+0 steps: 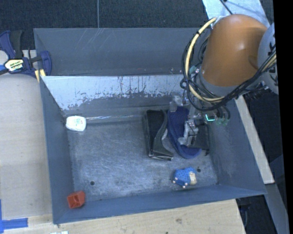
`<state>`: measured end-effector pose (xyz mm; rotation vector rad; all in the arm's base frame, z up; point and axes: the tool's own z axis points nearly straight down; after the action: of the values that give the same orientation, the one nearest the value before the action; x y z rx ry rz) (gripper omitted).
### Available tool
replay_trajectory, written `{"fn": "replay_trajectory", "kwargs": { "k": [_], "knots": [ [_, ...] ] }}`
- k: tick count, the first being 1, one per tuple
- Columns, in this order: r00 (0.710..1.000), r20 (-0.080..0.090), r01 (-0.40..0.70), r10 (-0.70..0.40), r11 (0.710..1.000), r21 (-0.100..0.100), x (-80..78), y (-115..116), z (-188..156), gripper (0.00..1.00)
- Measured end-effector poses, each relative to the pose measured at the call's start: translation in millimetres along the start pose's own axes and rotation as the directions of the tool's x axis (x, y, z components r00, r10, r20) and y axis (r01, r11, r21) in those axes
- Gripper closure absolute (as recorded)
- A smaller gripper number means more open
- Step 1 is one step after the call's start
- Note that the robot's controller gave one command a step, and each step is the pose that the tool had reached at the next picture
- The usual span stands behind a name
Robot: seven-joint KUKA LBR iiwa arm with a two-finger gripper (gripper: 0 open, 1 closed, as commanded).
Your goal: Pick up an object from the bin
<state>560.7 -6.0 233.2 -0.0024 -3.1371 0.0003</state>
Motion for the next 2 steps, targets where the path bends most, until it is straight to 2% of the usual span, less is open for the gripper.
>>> {"fn": "replay_trajectory", "kwargs": {
  "k": [1, 2],
  "knots": [
    [0.979, 0.001, 0.204, -0.204, 0.979, 0.001, 20.0, -86, 130, 0.00],
    [0.949, -0.026, 0.313, -0.313, 0.950, -0.003, -61.2, -60, 163, 0.00]
  ]
}}
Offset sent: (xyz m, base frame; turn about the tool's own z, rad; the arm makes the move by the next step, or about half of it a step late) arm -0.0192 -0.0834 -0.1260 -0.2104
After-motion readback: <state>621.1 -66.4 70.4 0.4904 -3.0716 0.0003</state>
